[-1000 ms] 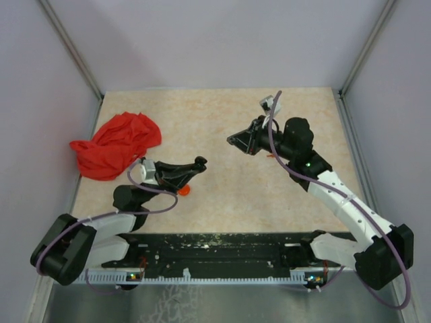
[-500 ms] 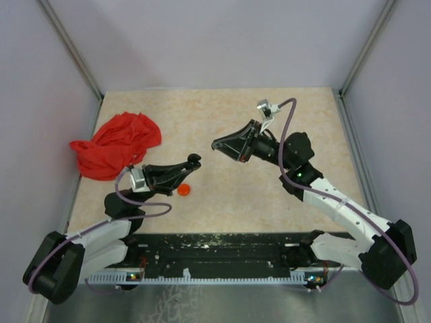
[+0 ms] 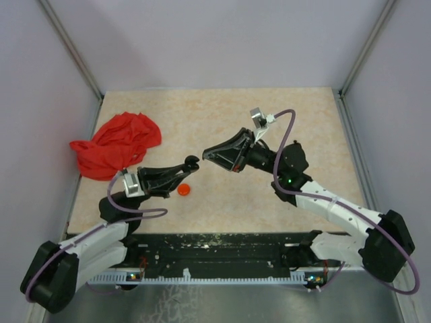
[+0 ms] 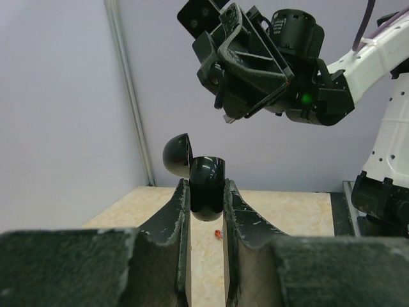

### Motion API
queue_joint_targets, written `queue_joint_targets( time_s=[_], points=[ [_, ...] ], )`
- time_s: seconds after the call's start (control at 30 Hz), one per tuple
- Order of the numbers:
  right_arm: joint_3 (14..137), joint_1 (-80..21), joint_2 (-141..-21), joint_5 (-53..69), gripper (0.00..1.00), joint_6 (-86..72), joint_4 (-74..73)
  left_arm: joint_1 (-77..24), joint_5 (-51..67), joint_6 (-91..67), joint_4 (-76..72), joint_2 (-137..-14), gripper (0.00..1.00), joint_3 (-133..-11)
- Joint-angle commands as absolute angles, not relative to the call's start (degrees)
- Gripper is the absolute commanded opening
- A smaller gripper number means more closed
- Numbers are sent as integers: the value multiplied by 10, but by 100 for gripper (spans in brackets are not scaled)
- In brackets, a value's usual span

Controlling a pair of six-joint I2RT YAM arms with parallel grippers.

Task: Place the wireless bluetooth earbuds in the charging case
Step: Place the earbud in the charging case.

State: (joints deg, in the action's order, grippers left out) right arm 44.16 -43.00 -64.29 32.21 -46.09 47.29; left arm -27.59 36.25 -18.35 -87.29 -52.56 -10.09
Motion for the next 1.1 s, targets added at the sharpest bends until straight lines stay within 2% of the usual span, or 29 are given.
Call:
queue_joint_targets(
  time_s=[0.0,0.53,1.07],
  points=[
    [428,-445,-646,323,2,-463,555,-274,384,-200,-1026,-510,0,-119],
    [400,-480,-693,308,2,-486,668,-275,382,-226,-1025,-502,0,-136],
    [395,-488,-730,298,1,-487,701,-276,378,-244,-1025,-493,0,-138]
  ],
)
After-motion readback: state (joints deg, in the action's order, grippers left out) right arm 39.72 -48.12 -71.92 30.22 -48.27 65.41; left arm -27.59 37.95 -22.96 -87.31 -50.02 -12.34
